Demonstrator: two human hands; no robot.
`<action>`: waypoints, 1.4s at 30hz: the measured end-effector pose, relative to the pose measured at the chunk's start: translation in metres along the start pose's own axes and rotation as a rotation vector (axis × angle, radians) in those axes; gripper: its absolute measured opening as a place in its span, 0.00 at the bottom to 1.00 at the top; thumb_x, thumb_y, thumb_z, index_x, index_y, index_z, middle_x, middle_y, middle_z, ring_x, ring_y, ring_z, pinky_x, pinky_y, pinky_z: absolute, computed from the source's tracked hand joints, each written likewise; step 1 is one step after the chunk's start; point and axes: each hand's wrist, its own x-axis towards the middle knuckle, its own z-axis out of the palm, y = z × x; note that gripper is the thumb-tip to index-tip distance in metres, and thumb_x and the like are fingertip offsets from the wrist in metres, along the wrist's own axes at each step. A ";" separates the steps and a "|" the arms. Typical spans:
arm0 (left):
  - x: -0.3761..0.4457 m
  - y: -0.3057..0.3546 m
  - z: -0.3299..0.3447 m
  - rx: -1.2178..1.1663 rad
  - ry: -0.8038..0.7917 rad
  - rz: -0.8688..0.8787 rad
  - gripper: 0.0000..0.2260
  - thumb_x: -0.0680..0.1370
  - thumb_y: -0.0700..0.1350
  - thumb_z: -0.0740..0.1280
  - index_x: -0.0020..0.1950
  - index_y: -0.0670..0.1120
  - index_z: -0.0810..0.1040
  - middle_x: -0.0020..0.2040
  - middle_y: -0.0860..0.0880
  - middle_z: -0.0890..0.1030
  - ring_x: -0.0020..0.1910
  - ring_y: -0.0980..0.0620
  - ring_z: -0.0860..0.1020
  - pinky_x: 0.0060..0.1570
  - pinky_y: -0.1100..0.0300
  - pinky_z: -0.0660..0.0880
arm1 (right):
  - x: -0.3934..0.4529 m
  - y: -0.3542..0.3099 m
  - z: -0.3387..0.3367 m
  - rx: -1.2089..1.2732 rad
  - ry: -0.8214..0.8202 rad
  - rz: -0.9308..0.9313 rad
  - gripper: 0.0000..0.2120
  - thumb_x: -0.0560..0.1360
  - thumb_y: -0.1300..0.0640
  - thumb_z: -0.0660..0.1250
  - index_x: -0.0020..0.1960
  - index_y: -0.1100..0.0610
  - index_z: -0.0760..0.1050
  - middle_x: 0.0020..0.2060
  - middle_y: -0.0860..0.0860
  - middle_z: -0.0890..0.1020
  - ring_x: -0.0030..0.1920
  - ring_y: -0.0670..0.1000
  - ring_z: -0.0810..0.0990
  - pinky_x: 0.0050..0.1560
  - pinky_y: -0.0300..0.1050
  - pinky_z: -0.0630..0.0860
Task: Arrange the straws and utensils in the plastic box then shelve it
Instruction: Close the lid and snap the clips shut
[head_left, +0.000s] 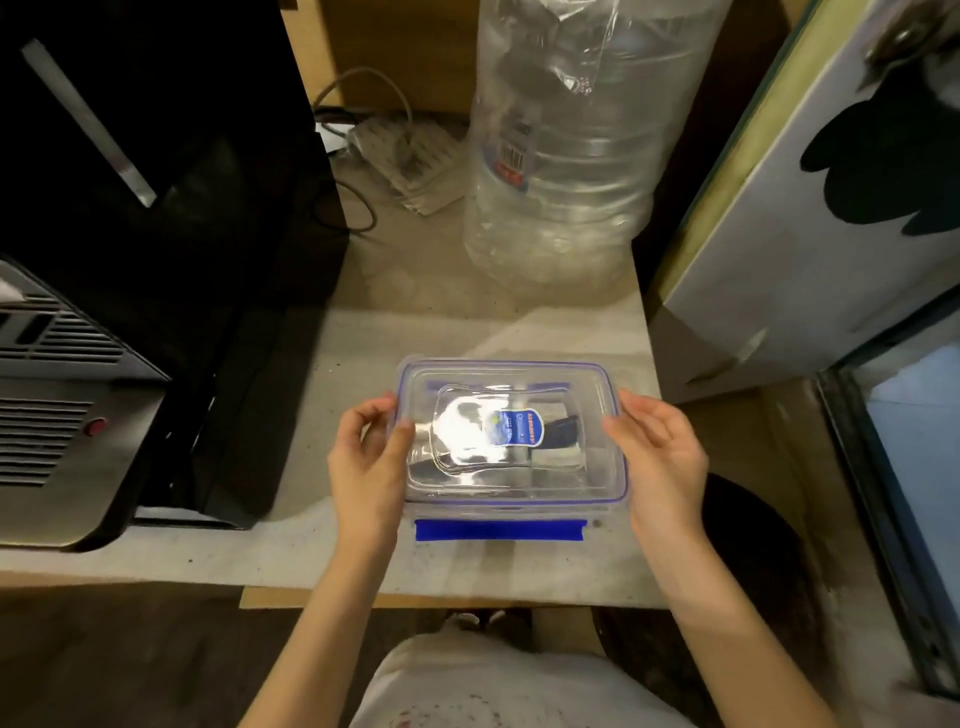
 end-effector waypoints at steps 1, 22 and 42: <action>-0.001 -0.002 0.000 0.072 0.021 0.017 0.07 0.77 0.35 0.64 0.53 0.43 0.72 0.48 0.52 0.79 0.44 0.61 0.82 0.34 0.73 0.78 | 0.000 0.001 0.000 -0.039 0.000 -0.013 0.13 0.71 0.69 0.70 0.48 0.52 0.76 0.47 0.47 0.83 0.46 0.41 0.83 0.43 0.32 0.80; -0.001 -0.012 -0.003 0.237 0.059 -0.018 0.14 0.77 0.39 0.64 0.63 0.43 0.73 0.57 0.48 0.78 0.53 0.54 0.76 0.42 0.68 0.74 | -0.004 0.017 0.004 -0.141 0.032 -0.051 0.11 0.72 0.66 0.70 0.53 0.58 0.75 0.49 0.50 0.81 0.47 0.43 0.81 0.34 0.27 0.77; 0.003 -0.023 -0.010 0.276 -0.052 0.019 0.18 0.79 0.41 0.61 0.69 0.44 0.68 0.55 0.55 0.75 0.40 0.70 0.78 0.31 0.77 0.76 | -0.008 0.030 0.001 -0.482 -0.153 -0.253 0.19 0.79 0.59 0.60 0.69 0.56 0.67 0.56 0.48 0.77 0.51 0.44 0.79 0.41 0.33 0.80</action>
